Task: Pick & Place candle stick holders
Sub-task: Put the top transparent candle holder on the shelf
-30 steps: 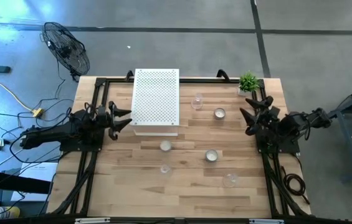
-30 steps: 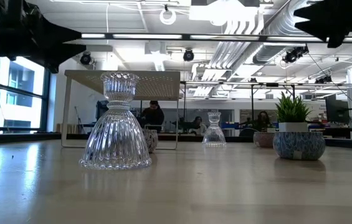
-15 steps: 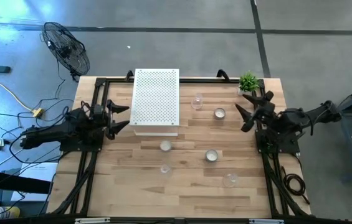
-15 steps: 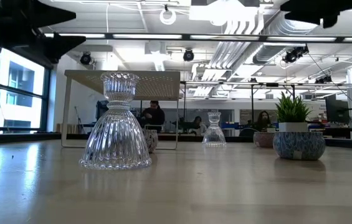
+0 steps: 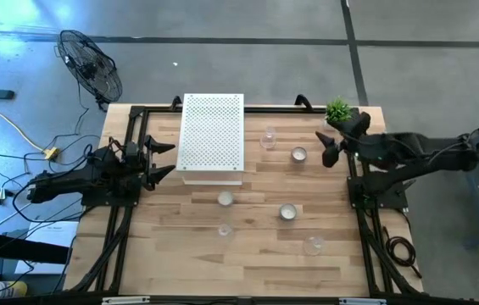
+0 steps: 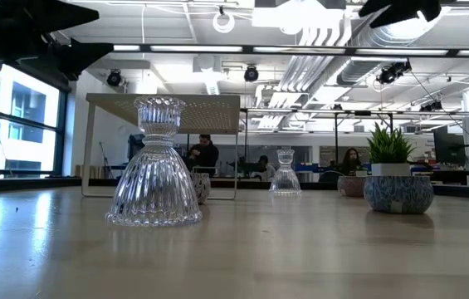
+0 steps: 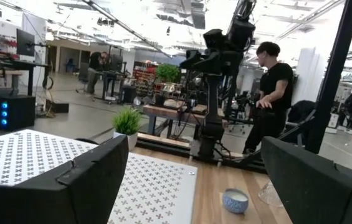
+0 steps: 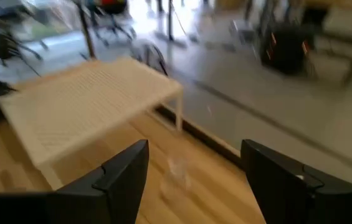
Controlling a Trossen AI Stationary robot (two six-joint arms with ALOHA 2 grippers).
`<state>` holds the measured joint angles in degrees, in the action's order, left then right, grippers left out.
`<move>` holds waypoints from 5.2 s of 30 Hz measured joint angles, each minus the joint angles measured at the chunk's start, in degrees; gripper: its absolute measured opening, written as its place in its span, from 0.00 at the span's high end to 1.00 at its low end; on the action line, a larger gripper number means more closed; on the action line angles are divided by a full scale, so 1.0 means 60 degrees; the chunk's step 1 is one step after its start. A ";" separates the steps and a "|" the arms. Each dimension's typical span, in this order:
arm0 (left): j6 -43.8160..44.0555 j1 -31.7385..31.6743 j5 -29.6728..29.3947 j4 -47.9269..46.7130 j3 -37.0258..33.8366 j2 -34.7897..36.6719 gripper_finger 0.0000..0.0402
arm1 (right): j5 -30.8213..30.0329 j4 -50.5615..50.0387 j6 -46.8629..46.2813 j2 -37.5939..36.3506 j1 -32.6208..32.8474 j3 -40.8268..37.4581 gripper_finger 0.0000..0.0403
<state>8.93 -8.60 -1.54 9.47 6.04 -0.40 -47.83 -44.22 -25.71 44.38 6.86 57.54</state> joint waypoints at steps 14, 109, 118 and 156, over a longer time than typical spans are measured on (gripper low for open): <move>-0.0012 0.0000 0.0018 0.0004 0.0000 0.0000 0.10 | 0.5403 -0.0873 0.0849 0.2363 -0.4124 0.0900 0.38; -0.0012 0.0000 -0.0043 -0.0175 0.0000 0.0003 0.10 | 0.7544 0.4339 0.3441 0.9126 -0.6272 0.0899 0.38; -0.0012 -0.0002 -0.0160 0.0011 0.0000 0.0004 0.10 | 0.7544 0.4150 0.3445 0.9126 -0.6271 0.0900 0.42; 0.0057 -0.0001 -0.0087 -0.0015 0.0000 0.0004 0.10 | 0.6882 0.3929 0.4097 0.9126 -0.6090 0.0900 0.66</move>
<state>9.28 -8.60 -2.07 9.38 6.04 -0.38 -6.54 -20.65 -1.13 99.13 -29.68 62.94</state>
